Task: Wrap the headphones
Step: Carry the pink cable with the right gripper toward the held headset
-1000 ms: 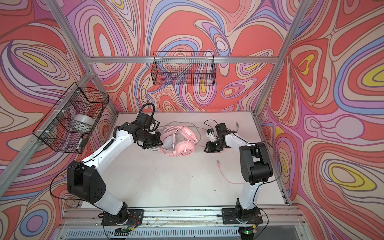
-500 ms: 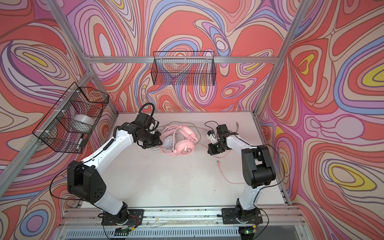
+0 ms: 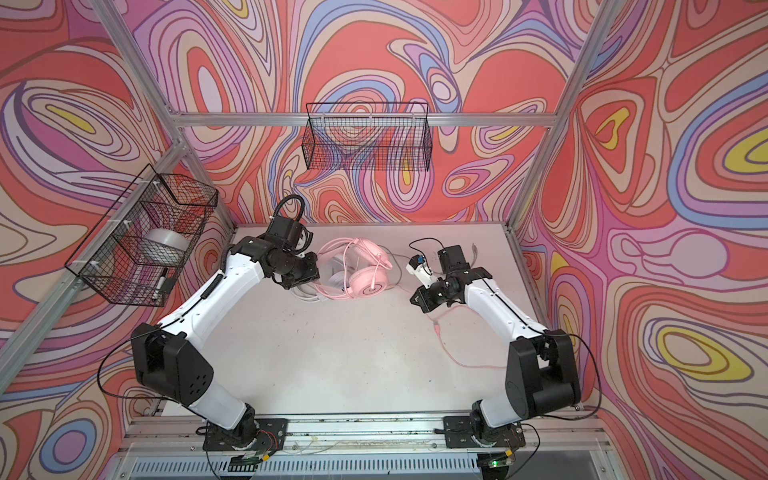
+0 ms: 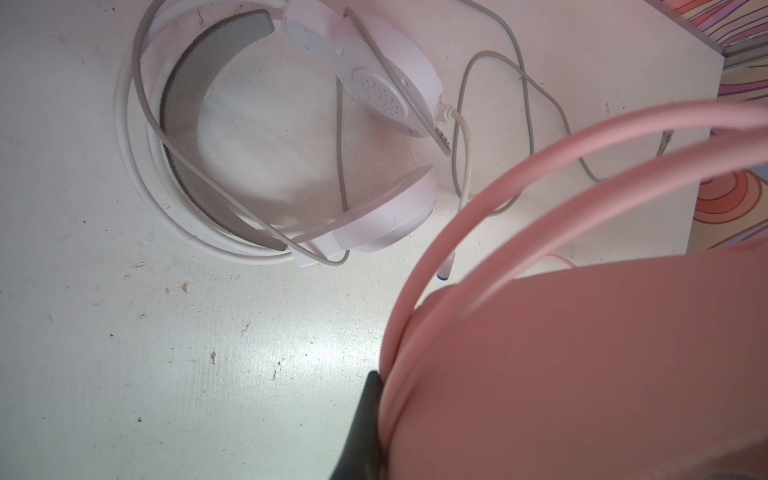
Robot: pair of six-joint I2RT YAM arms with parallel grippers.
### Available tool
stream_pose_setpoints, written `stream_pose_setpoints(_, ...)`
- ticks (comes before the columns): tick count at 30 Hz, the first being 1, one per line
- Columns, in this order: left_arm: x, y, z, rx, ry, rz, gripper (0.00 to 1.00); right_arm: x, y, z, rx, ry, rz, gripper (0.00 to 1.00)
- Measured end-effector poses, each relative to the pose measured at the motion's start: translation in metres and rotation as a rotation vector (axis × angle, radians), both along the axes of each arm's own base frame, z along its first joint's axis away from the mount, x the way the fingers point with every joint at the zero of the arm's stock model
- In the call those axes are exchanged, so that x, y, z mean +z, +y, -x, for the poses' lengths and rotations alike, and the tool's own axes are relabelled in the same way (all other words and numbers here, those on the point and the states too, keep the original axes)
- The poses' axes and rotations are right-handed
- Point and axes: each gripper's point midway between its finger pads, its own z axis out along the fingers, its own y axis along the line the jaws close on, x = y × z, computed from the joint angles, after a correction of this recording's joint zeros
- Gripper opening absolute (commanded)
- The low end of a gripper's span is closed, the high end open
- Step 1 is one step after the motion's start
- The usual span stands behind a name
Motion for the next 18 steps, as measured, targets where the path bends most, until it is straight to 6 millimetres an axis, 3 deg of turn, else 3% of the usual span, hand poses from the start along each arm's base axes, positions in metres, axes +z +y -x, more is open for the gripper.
stream_pose_setpoints(7, -0.014, 0.009, -0.001, 0.047, 0.045, -0.05, 0.0, 0.015, 0.022, 0.032, 0.154, 0.013, -0.017, 0.0)
stream_pose_setpoints(18, -0.024, 0.018, -0.006, 0.1, 0.067, -0.104, 0.0, 0.034, 0.041, 0.05, 0.298, -0.105, 0.04, 0.0)
